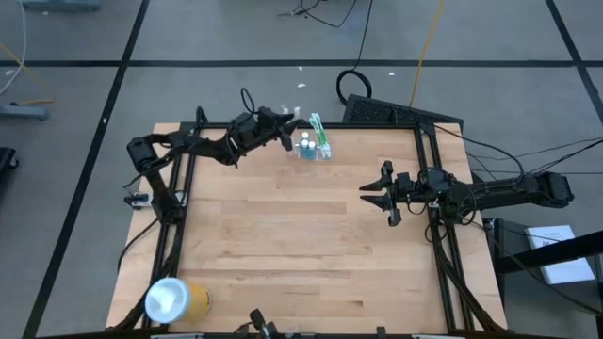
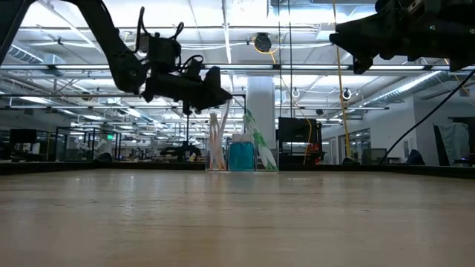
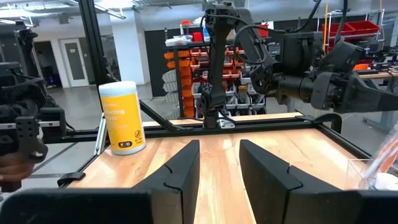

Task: Pick & Place toothbrushing station
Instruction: Put the orange toothbrush into the transparent organizer, then return to Home Position

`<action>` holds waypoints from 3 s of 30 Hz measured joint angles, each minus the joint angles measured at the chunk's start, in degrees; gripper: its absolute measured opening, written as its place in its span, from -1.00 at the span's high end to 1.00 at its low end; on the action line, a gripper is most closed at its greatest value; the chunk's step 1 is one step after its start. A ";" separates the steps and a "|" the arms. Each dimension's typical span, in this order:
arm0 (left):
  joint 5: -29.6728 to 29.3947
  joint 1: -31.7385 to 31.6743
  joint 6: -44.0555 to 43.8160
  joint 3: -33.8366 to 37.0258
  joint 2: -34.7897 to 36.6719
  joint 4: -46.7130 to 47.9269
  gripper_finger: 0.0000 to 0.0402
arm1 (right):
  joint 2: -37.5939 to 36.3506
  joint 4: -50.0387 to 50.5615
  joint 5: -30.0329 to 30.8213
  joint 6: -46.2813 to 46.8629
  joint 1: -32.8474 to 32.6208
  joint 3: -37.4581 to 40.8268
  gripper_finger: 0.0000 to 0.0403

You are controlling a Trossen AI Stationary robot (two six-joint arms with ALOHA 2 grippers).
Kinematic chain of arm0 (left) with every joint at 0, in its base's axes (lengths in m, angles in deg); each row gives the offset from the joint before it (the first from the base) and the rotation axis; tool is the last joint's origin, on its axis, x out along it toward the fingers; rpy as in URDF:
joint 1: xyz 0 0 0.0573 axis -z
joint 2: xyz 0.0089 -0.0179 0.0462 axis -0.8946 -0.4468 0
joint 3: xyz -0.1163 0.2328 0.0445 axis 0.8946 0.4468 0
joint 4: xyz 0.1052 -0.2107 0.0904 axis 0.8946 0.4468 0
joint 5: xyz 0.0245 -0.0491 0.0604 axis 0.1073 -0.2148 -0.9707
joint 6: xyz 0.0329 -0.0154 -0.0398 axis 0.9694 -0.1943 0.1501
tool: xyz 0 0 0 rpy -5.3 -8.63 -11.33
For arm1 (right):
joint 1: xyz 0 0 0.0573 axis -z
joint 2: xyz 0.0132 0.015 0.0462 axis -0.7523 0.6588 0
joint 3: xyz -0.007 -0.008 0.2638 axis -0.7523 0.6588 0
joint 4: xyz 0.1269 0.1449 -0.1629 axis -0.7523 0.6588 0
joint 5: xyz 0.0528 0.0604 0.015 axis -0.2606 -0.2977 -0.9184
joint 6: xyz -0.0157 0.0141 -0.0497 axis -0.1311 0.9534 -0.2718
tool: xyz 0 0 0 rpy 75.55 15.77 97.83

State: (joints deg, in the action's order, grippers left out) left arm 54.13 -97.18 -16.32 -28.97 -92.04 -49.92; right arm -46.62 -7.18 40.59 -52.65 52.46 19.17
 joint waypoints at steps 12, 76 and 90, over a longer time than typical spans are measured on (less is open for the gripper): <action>-1.80 1.62 4.51 -0.02 10.20 11.23 -0.23 | 0.00 0.01 -0.02 1.29 0.00 0.01 0.48; -1.90 18.96 1.87 44.83 100.21 55.90 -0.26 | -31.82 26.40 -13.70 4.97 7.50 6.08 0.48; -7.18 25.16 2.64 44.85 100.19 55.98 -0.26 | -35.67 20.12 -13.30 2.57 7.52 11.21 0.48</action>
State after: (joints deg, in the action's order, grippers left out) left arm 46.95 -72.02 -13.68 15.88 8.15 6.06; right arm -82.30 12.93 27.28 -50.08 59.97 30.38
